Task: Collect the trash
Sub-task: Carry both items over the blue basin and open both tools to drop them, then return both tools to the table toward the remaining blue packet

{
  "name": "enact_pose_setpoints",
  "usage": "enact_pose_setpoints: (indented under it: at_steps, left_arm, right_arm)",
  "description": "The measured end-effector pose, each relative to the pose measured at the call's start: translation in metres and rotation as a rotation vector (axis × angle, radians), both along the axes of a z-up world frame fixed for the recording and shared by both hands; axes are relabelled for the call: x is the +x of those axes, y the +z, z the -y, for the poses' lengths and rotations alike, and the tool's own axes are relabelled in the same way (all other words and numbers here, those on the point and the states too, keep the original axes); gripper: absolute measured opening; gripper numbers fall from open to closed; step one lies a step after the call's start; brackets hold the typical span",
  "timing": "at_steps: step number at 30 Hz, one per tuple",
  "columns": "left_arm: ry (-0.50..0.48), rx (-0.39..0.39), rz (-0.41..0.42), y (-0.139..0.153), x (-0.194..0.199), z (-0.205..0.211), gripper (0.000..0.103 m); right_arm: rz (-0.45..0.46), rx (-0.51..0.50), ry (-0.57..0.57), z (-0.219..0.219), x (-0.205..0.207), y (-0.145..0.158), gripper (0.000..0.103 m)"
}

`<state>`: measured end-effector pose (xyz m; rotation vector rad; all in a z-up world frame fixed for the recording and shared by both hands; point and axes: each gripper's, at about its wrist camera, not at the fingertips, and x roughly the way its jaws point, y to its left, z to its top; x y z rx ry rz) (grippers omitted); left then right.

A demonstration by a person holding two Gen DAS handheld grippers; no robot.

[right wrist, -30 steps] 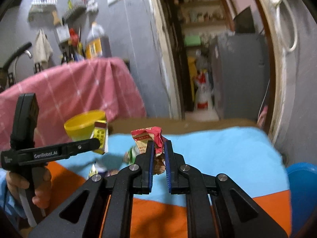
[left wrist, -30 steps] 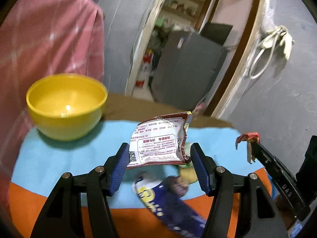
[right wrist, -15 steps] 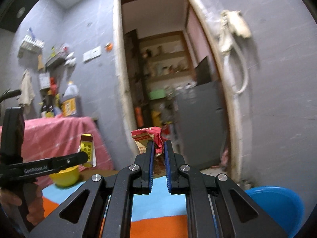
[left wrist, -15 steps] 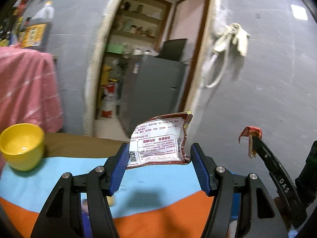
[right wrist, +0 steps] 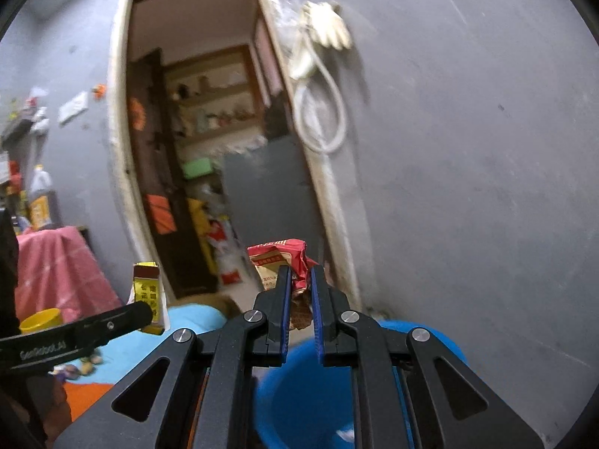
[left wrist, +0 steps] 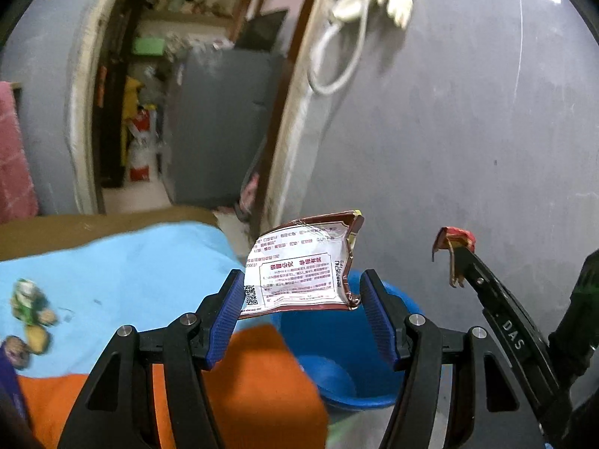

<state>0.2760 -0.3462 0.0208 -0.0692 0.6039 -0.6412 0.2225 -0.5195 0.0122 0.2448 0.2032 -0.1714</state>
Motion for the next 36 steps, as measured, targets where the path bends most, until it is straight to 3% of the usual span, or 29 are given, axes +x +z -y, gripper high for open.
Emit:
enact_pose_setpoints:
  at_steps: [5,14,16,20,30,31,33,36]
  left_arm:
    - [-0.051,0.069,-0.115,-0.026,0.013,0.034,0.057]
    - [-0.072,0.067,-0.241,-0.054,0.031,0.044,0.059]
    - [-0.077,0.068,-0.24,-0.053,0.032,0.045,0.059]
    - [-0.082,0.053,-0.235,-0.049,0.03,0.043,0.067]
    - [-0.033,0.008,-0.175,-0.035,0.026,0.022,0.067]
    - [-0.022,0.006,-0.153,-0.031,0.024,0.017,0.067]
    - [-0.001,0.006,-0.12,-0.025,0.019,0.01,0.067]
    - [0.041,0.002,-0.06,-0.013,0.012,-0.007,0.07]
  right_arm:
    - [-0.112,0.065,-0.032,0.021,0.009,-0.019,0.009]
    - [-0.223,0.159,-0.029,0.044,0.017,-0.04,0.012]
    - [-0.228,0.18,-0.034,0.047,0.014,-0.042,0.015]
    - [-0.212,0.19,-0.041,0.05,0.01,-0.041,0.029]
    - [-0.174,0.148,-0.075,0.044,0.007,-0.032,0.029]
    - [-0.166,0.143,-0.076,0.044,0.007,-0.031,0.031]
    - [-0.135,0.128,-0.076,0.04,0.004,-0.027,0.047]
    - [-0.084,0.092,-0.069,0.03,-0.001,-0.019,0.052]
